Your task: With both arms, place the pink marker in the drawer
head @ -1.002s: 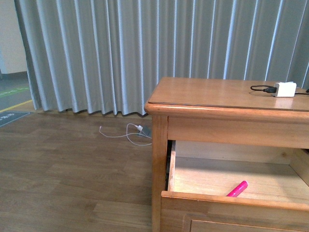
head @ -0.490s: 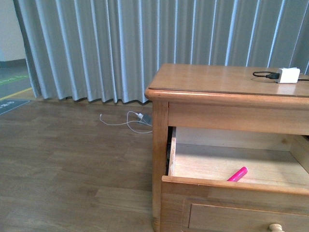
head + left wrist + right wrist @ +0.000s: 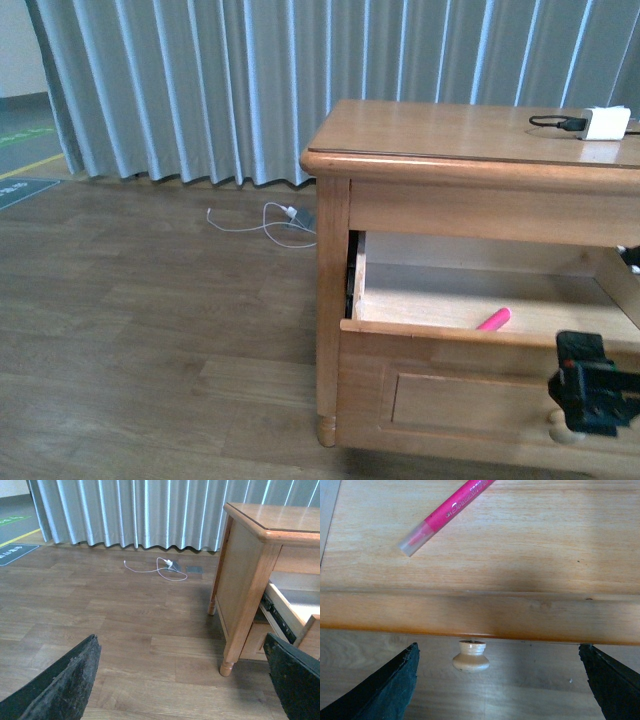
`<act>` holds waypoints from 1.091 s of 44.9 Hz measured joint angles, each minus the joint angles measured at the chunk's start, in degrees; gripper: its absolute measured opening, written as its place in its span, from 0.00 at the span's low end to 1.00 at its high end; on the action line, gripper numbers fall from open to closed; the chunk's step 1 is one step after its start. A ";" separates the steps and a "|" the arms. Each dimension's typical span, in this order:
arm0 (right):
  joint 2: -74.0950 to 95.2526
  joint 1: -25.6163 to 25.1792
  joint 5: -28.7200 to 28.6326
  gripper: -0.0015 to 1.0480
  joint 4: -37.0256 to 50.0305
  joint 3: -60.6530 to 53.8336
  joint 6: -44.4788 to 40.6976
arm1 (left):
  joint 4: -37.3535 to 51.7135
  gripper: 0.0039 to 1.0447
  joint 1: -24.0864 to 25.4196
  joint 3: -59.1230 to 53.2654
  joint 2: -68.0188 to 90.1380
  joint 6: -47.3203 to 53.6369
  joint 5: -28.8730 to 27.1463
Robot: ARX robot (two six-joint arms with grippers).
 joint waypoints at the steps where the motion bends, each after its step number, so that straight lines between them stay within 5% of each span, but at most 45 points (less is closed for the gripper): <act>1: 0.85 0.22 0.42 0.92 0.66 0.68 0.42 | 0.00 0.94 0.00 0.00 0.00 0.00 0.00; 24: 22.80 1.27 8.92 0.92 21.86 16.96 1.73 | 0.00 0.94 0.00 0.00 0.00 0.00 0.00; 49: 33.38 0.24 13.05 0.92 28.92 27.10 -0.66 | 0.00 0.94 0.00 0.00 0.00 0.00 0.00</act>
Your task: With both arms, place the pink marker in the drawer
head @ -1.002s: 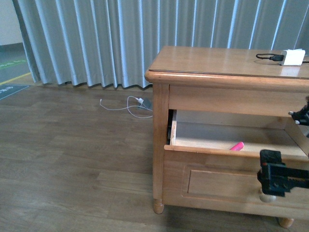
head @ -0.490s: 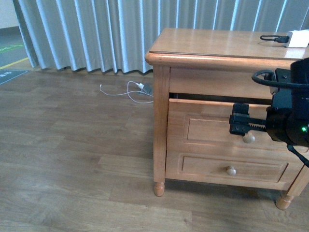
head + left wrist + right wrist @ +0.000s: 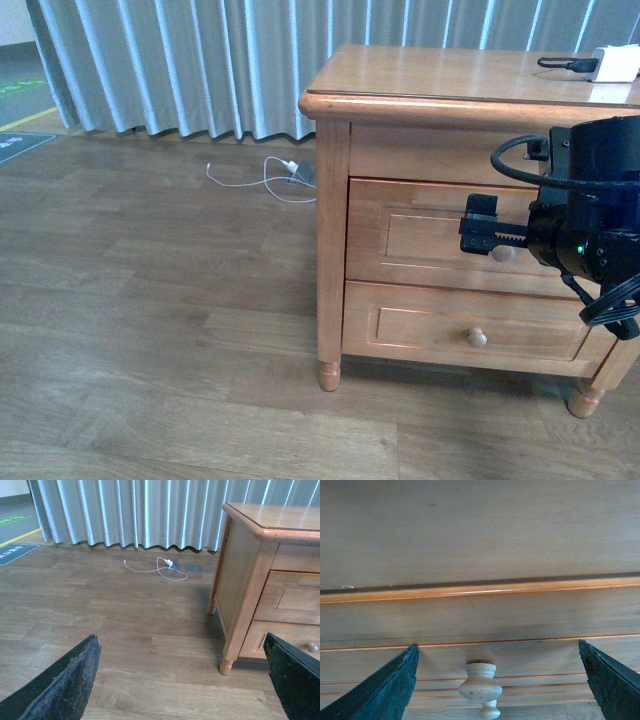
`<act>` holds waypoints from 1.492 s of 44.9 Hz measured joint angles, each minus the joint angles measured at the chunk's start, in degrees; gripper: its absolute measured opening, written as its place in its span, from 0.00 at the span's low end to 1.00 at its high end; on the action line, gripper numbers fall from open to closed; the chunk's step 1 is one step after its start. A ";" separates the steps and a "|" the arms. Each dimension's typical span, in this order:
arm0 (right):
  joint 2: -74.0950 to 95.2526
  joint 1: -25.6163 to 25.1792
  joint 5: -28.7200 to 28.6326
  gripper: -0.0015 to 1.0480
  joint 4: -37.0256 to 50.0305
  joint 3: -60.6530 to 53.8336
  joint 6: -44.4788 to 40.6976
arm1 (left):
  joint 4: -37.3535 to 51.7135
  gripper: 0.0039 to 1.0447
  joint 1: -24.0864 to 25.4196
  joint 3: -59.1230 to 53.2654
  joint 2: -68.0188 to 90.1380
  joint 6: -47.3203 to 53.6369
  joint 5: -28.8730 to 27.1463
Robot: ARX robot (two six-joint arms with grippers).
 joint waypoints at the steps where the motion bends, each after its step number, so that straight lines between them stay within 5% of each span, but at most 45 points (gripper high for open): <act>1: 0.00 -0.07 0.07 0.92 0.17 -0.02 -0.31 | 0.00 0.94 0.00 0.00 0.00 0.00 0.00; 12: -4.90 -2.16 0.79 0.92 -1.77 -4.37 -0.26 | 0.00 0.94 0.00 0.00 0.00 0.00 0.00; 23: -20.92 -2.19 -5.60 0.92 -10.71 -15.52 1.42 | 0.00 0.94 0.00 0.00 0.00 0.00 0.00; 37: -59.10 -2.40 -17.62 0.92 -28.70 -35.50 3.32 | 0.00 0.94 0.00 0.00 0.00 0.00 0.00; 47: -87.78 -4.50 -17.18 0.92 -44.26 -45.68 2.67 | 0.00 0.94 0.00 0.00 0.00 0.00 0.00; 62: -95.84 -6.14 -16.15 0.91 -44.83 -48.13 2.27 | 0.00 0.94 0.00 0.00 0.00 0.00 0.00; 67: -98.82 -6.91 -13.25 0.76 -27.52 -55.19 -3.85 | 0.00 0.94 0.00 0.00 -0.02 0.00 0.00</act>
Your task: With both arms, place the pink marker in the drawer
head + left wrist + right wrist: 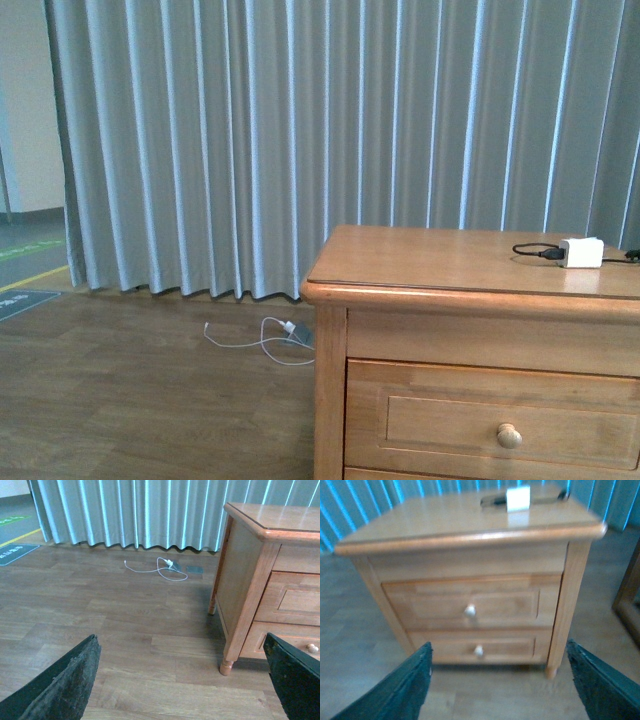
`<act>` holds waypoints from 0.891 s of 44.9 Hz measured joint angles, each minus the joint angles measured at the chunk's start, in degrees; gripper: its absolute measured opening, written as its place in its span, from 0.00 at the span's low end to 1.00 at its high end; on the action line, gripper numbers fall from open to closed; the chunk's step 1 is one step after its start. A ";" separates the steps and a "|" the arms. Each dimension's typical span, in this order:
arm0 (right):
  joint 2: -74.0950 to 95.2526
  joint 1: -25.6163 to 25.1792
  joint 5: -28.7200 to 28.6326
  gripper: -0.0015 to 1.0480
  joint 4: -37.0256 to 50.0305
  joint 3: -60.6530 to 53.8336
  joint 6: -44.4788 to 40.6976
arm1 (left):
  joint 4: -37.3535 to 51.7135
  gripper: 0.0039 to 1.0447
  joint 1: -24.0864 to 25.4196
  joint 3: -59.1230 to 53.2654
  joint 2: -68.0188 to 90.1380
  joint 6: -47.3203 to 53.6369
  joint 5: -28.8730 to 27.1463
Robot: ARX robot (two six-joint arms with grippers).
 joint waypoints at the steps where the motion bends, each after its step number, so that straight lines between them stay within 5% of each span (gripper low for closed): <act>1: -0.59 -0.13 0.17 0.72 2.54 -1.03 -0.68 | 0.00 0.94 0.00 0.00 0.00 0.00 0.00; 20: -9.20 -0.24 0.22 0.01 3.96 -6.99 -4.90 | 0.00 0.94 0.00 0.00 0.00 0.00 0.00; 40: -16.59 -0.24 0.22 0.01 0.57 -10.64 -5.09 | 0.00 0.94 0.00 0.00 0.00 0.00 0.00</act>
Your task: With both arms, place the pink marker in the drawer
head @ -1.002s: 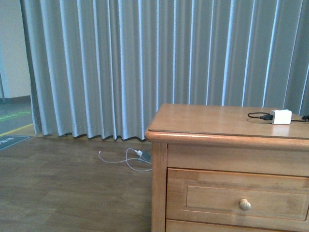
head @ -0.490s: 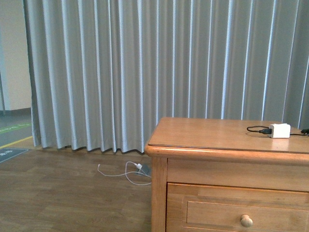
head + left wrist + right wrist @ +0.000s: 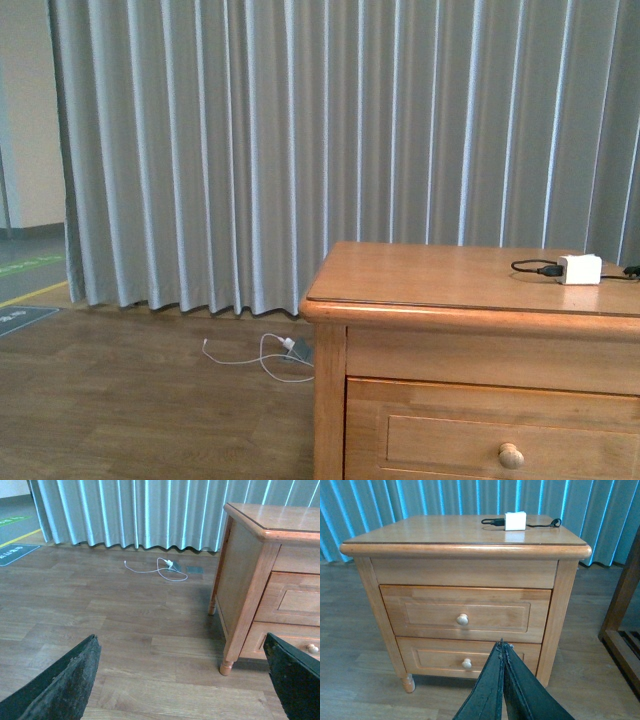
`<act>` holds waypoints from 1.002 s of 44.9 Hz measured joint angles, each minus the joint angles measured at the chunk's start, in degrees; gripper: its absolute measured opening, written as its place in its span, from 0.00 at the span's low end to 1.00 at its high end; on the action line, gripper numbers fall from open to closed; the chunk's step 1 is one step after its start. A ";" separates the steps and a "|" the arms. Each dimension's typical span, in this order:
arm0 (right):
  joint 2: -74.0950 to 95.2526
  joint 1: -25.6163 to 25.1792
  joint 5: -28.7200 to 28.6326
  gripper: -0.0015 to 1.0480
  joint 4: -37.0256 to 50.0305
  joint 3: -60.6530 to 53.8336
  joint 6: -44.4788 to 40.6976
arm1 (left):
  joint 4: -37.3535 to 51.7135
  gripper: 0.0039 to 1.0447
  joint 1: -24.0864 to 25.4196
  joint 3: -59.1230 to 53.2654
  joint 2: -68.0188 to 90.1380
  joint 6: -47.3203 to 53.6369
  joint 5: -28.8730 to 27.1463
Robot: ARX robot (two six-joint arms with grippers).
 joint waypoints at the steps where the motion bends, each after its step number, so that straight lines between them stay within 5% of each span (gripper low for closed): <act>1: -0.39 0.00 0.00 0.01 -0.46 0.00 -0.02 | 0.00 0.94 0.00 0.00 0.00 0.00 0.00; 6: -2.58 0.00 -0.02 0.01 -2.38 0.00 0.00 | 0.00 0.94 0.00 0.00 0.00 0.00 0.00; 10: -10.29 0.00 -0.13 0.01 -12.04 0.04 -0.02 | 0.00 0.94 0.00 0.00 0.00 0.00 -0.07; 27: -12.33 0.00 -0.11 0.02 -12.57 0.04 -0.02 | 0.00 0.94 0.00 0.00 0.00 0.02 -0.02; 45: -12.33 0.00 -0.11 0.66 -12.57 0.04 -0.09 | 0.00 0.94 0.00 0.00 0.00 0.00 0.00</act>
